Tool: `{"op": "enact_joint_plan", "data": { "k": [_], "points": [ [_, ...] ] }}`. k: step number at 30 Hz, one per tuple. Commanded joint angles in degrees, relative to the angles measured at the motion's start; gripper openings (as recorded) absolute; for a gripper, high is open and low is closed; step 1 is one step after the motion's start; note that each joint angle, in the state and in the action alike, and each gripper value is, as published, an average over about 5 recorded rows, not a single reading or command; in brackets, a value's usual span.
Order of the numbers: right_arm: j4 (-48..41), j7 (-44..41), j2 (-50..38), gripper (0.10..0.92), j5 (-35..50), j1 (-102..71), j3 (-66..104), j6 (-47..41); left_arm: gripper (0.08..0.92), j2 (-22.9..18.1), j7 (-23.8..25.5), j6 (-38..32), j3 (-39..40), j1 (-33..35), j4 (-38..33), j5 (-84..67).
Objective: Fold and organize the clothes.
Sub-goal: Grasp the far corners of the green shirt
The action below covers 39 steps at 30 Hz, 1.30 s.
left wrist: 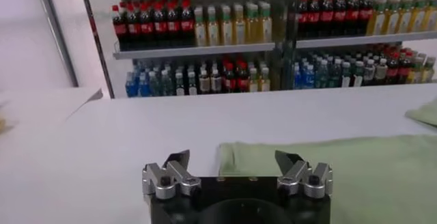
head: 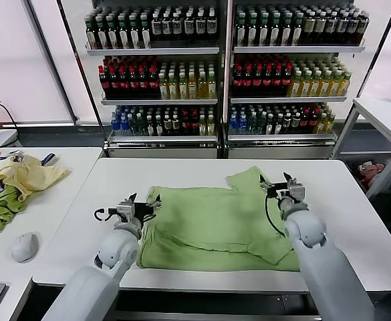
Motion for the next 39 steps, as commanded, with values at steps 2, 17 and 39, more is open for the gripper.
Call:
{"op": "enact_joint_plan", "data": {
  "k": [2, 17, 39],
  "points": [
    [-19.24, 0.11, 4.92, 0.823, -1.46, 11.78, -3.04, -0.12, 0.823, -2.87, 0.3, -0.22, 2.47, -10.12, 13.69, -1.05],
    [-29.22, -0.94, 10.79, 0.823, -4.44, 14.11, -0.53, 0.65, 0.823, -4.48, 1.42, 1.64, 3.29, -11.45, 18.9, -4.06],
    [-26.1, -2.75, 9.98, 0.473, -0.69, 10.6, 0.01, -0.75, 0.542, -4.22, 4.38, -1.72, 4.87, -9.62, 18.3, -4.2]
  ]
}}
